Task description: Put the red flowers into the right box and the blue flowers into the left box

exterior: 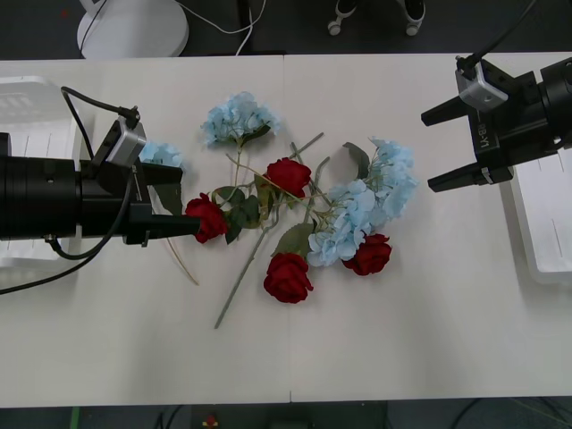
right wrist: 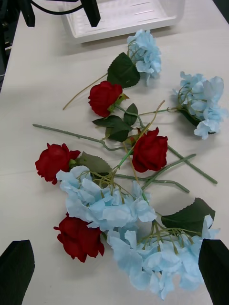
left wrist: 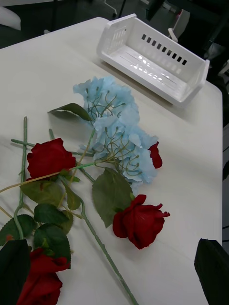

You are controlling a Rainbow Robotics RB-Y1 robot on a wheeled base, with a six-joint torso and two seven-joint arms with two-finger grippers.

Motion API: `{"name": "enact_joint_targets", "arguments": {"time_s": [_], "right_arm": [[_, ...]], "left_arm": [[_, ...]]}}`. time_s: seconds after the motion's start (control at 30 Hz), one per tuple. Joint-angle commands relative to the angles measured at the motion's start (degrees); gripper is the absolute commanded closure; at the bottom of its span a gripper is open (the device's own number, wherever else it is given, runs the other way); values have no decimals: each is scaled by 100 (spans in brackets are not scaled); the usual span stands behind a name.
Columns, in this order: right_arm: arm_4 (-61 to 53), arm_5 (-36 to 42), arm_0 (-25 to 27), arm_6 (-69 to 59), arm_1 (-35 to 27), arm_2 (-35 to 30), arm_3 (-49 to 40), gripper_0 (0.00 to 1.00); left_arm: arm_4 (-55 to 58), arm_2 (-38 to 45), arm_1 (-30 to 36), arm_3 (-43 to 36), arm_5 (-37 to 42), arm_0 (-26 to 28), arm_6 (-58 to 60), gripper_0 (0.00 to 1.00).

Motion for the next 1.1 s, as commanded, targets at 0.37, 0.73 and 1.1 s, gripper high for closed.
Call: {"name": "enact_joint_targets", "arguments": {"time_s": [0.37,0.73,1.1], "right_arm": [[34,-292,-28,-1159,-246,41,-215,0],[1150,-248,-828,-6951,378,67,-215,0],[2689,-186,-1698,-13121,1116,867,-136,0]], "left_arm": [[20,586,19,144,-12,18,859,0],[-2265,1122,45,136,6,-88,4779,0],[-5465,270,-605,171,577,-510,7970,0]]}}
